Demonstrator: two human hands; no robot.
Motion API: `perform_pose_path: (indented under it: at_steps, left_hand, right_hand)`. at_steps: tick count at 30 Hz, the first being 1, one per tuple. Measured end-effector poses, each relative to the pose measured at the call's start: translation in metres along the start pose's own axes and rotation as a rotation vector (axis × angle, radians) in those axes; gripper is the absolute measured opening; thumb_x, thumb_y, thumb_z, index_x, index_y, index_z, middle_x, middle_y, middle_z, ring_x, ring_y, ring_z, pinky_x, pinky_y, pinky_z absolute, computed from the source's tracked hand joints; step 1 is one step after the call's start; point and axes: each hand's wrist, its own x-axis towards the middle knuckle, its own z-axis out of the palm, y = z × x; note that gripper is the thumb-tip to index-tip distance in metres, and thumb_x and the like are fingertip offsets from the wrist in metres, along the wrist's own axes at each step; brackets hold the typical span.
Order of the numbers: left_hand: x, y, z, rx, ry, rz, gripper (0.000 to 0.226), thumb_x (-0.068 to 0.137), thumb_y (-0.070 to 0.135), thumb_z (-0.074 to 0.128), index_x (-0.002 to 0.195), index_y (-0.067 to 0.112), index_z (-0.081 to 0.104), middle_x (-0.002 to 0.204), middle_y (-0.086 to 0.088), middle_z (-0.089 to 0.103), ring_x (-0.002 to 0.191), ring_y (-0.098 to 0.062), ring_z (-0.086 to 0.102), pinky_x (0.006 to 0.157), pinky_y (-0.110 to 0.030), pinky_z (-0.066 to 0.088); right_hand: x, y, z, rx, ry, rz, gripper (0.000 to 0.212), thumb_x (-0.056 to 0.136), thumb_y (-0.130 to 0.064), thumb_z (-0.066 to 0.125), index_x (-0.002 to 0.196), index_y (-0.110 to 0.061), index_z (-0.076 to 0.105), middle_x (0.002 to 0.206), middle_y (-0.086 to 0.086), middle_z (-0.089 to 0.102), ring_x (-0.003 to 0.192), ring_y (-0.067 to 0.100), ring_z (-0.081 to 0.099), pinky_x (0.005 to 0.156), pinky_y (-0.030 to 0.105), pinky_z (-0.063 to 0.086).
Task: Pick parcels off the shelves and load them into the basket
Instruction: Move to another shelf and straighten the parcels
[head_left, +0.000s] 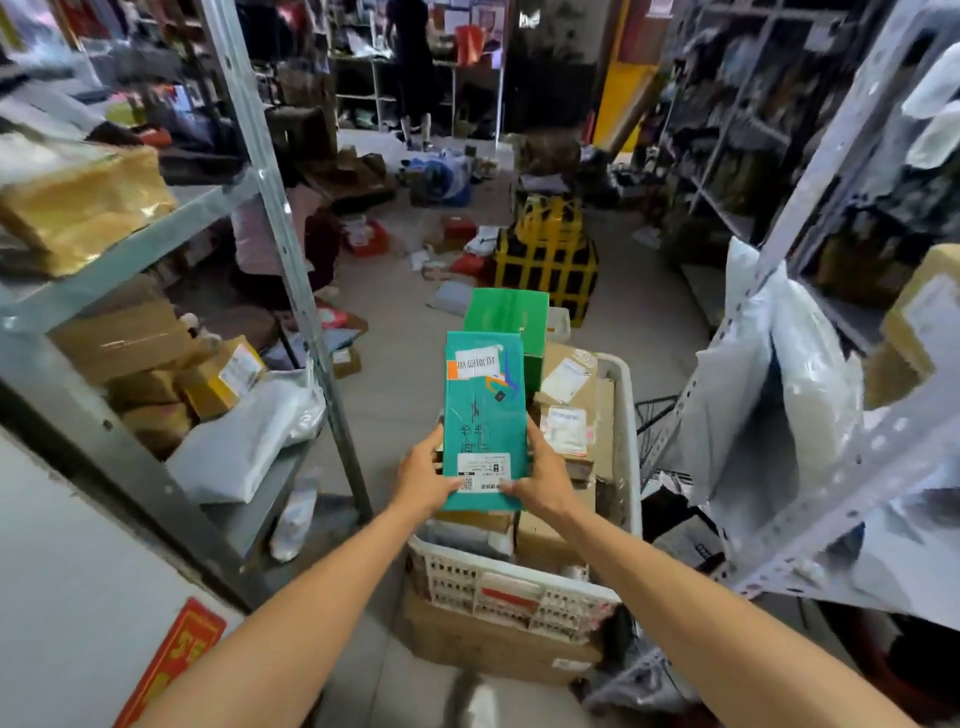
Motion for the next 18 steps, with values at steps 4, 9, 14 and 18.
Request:
perform_pose_path:
  at_steps: [4, 9, 14, 18]
  left_hand:
    - [0.048, -0.013, -0.007, 0.043, -0.095, -0.072, 0.084, 0.078, -0.003, 0.071, 0.146, 0.028, 0.035, 0.131, -0.003, 0.060, 0.112, -0.021, 0.062, 0.088, -0.041, 0.056]
    - [0.100, -0.028, -0.012, 0.157, -0.237, -0.147, 0.071, 0.081, -0.001, 0.068, 0.143, 0.022, 0.040, 0.134, -0.006, 0.056, 0.121, -0.024, 0.056, 0.096, -0.044, 0.051]
    - [0.138, -0.043, -0.011, 0.156, -0.326, -0.195, 0.068, 0.081, -0.004, 0.067, 0.139, 0.024, 0.044, 0.130, -0.003, 0.059, 0.119, -0.023, 0.058, 0.095, -0.046, 0.051]
    - [0.152, -0.056, -0.002, 0.139, -0.341, -0.203, 0.071, 0.080, 0.001, 0.069, 0.140, 0.028, 0.043, 0.128, 0.001, 0.061, 0.116, -0.021, 0.060, 0.092, -0.044, 0.053]
  right_hand:
    - [0.045, 0.014, 0.015, 0.005, 0.007, 0.081, 0.076, 0.076, 0.009, 0.071, 0.133, -0.025, 0.035, 0.112, -0.011, 0.054, 0.110, 0.016, 0.060, 0.077, 0.031, 0.060]
    - [0.092, 0.040, 0.032, 0.010, 0.002, 0.217, 0.075, 0.076, 0.005, 0.073, 0.136, -0.019, 0.035, 0.125, 0.004, 0.060, 0.111, 0.021, 0.061, 0.083, 0.034, 0.058]
    - [0.122, 0.055, 0.044, 0.011, 0.035, 0.283, 0.076, 0.075, 0.005, 0.073, 0.136, -0.021, 0.035, 0.123, 0.002, 0.060, 0.112, 0.021, 0.061, 0.087, 0.040, 0.056]
    - [0.132, 0.059, 0.045, -0.050, 0.049, 0.279, 0.072, 0.077, 0.004, 0.070, 0.134, -0.021, 0.033, 0.125, 0.004, 0.060, 0.111, 0.019, 0.061, 0.082, 0.029, 0.056]
